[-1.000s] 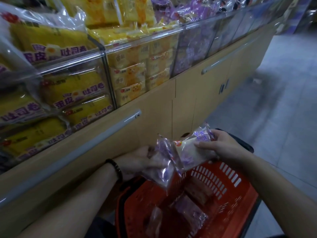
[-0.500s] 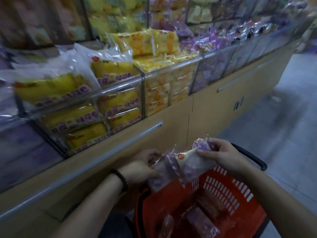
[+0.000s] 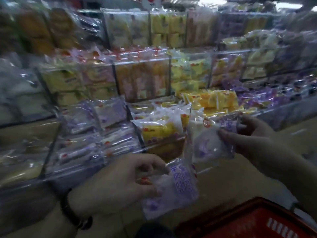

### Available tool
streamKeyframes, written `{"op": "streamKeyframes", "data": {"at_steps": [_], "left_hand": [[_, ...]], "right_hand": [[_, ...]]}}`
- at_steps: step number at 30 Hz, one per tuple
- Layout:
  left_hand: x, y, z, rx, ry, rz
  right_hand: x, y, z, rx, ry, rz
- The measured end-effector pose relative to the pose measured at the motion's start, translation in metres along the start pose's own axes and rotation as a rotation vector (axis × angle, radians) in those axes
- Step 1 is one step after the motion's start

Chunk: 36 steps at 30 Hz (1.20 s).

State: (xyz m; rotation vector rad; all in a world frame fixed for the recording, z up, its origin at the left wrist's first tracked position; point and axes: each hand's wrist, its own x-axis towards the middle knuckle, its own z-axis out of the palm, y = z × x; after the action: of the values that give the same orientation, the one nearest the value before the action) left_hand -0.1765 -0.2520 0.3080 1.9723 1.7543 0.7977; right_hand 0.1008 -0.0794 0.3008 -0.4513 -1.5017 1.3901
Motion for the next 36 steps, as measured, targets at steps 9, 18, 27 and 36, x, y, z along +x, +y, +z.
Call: {"op": "streamKeyframes", "data": {"at_steps": [9,18,27,36], "left_hand": [[-0.061,-0.022,-0.149,0.025,0.47,-0.131],[-0.012,-0.105,-0.208,0.201,0.737,-0.232],[0.017,-0.149,-0.199,0.339,0.768,-0.261],[0.029,-0.145,-0.184,0.274,0.914,-0.197]], "right_hand": [[0.076,-0.046,0.132,-0.16,-0.112,-0.169],[0.151,-0.01,0.229,-0.249,-0.137,-0.091],[0.185,0.032,0.258,-0.719,-0.158,-0.016],[0.197,0.03,0.269,-1.15,-0.117,-0.188]]}}
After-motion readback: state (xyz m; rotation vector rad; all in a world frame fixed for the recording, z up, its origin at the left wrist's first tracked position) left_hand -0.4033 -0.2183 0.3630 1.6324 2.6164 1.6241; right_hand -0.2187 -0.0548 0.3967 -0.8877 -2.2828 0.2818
